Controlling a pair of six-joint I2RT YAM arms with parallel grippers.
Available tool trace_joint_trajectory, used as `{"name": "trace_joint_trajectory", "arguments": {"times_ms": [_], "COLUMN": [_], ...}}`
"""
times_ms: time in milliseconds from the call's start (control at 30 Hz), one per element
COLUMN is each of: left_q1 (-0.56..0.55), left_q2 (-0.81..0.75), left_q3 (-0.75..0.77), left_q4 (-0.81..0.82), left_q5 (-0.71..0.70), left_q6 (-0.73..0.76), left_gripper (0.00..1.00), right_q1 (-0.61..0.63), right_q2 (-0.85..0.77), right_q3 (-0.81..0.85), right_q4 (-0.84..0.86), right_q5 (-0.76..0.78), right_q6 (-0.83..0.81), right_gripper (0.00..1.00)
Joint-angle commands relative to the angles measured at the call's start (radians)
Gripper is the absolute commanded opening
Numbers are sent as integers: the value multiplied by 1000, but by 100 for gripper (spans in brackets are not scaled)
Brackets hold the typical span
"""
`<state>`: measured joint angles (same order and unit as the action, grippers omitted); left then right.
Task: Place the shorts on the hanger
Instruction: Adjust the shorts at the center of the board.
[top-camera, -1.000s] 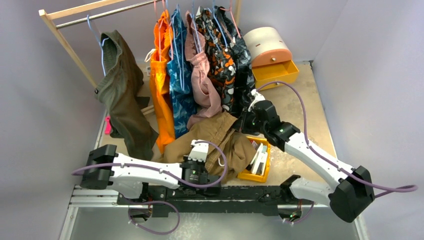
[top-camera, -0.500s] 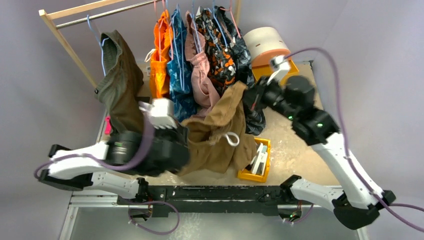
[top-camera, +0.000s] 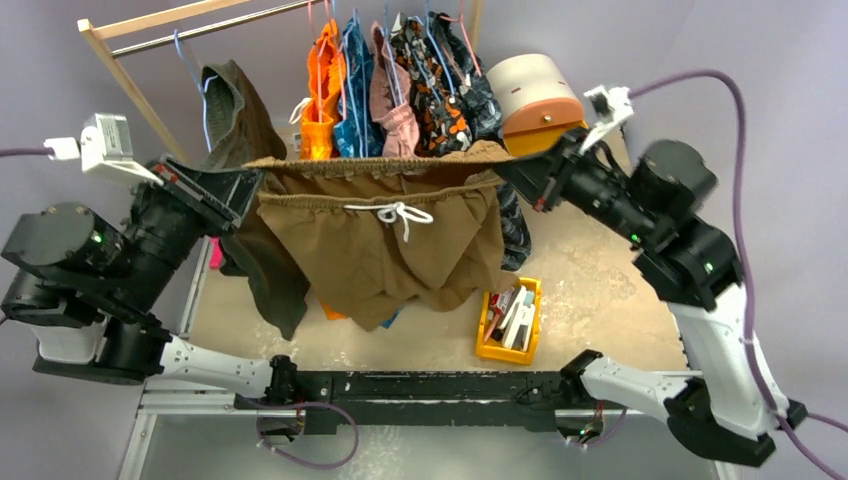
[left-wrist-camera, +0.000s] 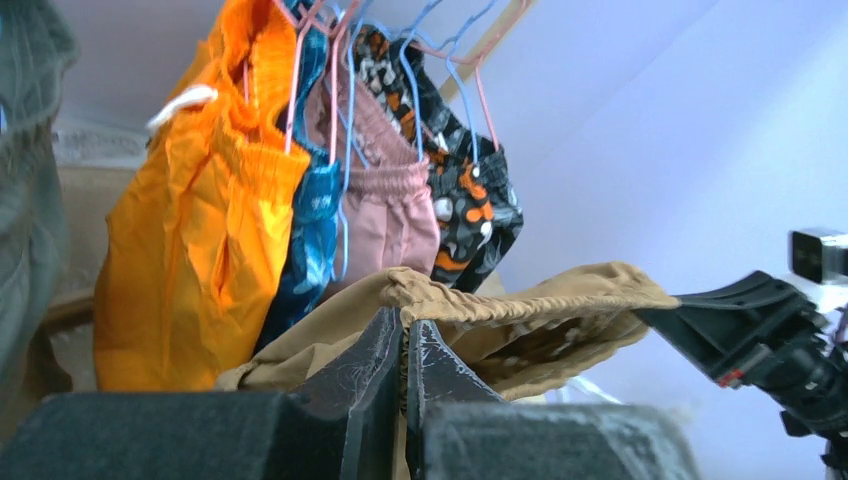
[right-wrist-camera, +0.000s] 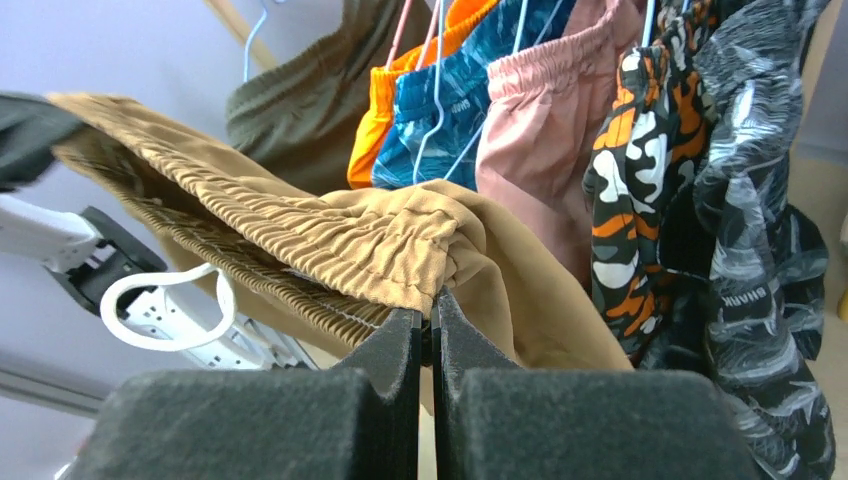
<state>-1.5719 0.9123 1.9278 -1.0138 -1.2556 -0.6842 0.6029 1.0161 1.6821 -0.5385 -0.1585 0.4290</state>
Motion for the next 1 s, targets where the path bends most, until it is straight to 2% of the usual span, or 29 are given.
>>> {"name": "trace_joint_trajectory", "arguments": {"times_ms": [0,133,167,233,367,567,633,733,833,900,967], "left_q1": [6,6,6,5,6,6,6,6,6,6,6], "left_q2": [130,300,321,310,189,43,13,-11,-30,-51,-68], "left_q3": [231,537,570,540,294,53,21,26,31,5,-41], "left_q4": [83,138,166,248,391,299,255,235,281,321,338], "left_q5": [-71,36,68,136,169,170,197,264,399,467,433], "left_q6": [286,450,474,496,489,352,309,289,314,333,335], "left_gripper": [0,0,0,0,0,0,0,0,0,0,0], "right_q1": [-13,-13,-12,-13,-13,-12,-12,-13,-14,-13,-13], "right_q2": [86,190,208,204,96,-42,-62,-63,-77,-106,-118], "right_q3": [183,521,584,618,421,108,76,124,145,111,49], "right_q4": [0,26,39,99,205,174,150,126,178,231,243], "right_q5": [-45,-160,-186,-228,-244,-209,-213,-292,-435,-467,-433], "right_q6": [-78,-92,-94,-92,-94,-145,-173,-230,-237,-222,-217], "right_gripper": [0,0,0,0,0,0,0,0,0,0,0]}}
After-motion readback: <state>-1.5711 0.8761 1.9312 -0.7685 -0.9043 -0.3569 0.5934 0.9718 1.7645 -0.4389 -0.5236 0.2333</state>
